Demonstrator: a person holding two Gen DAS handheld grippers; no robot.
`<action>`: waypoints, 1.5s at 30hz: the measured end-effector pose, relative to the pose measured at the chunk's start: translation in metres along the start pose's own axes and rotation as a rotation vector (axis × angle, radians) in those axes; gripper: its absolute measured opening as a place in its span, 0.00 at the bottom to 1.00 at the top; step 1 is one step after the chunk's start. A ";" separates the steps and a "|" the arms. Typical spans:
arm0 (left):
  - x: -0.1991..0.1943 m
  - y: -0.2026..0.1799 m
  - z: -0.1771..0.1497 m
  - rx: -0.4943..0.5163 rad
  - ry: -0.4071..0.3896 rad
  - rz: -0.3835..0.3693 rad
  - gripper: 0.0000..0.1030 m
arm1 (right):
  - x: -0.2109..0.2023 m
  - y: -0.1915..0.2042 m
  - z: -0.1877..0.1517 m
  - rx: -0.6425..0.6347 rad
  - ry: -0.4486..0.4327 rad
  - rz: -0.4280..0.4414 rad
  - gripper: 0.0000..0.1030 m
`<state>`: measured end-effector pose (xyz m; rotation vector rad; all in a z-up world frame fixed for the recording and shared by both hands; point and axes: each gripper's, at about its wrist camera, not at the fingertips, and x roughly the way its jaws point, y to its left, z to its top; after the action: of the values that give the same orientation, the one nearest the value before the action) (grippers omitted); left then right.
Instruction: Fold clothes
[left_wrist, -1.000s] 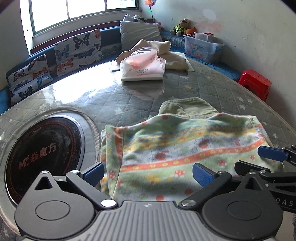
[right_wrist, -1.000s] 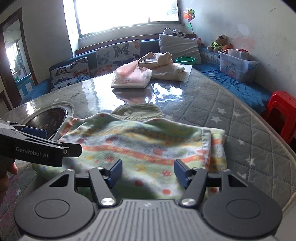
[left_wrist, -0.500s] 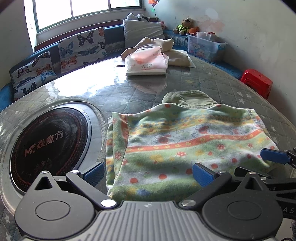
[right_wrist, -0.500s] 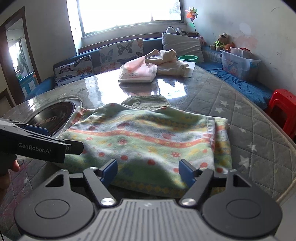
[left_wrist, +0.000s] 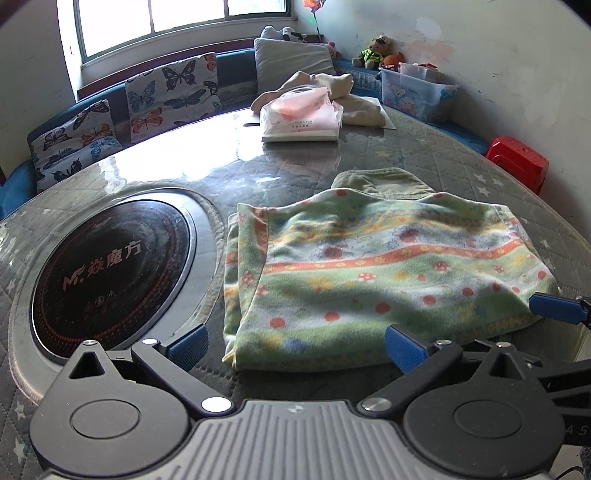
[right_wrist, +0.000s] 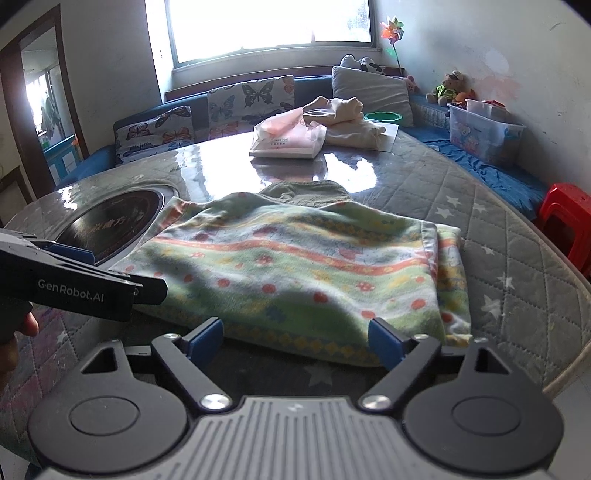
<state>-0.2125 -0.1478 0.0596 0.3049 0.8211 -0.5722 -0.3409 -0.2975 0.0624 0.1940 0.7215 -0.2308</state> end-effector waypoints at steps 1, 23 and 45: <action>-0.001 0.000 -0.001 0.000 0.001 0.001 1.00 | 0.000 0.001 -0.001 -0.004 0.001 -0.001 0.88; -0.009 -0.002 -0.020 0.013 0.016 0.019 1.00 | -0.003 0.010 -0.014 -0.036 0.028 -0.017 1.00; -0.031 0.007 0.007 0.028 -0.071 0.072 1.00 | -0.027 -0.015 0.042 -0.297 -0.016 -0.155 1.00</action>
<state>-0.2209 -0.1342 0.0877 0.3364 0.7316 -0.5248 -0.3379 -0.3185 0.1101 -0.1463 0.7466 -0.2689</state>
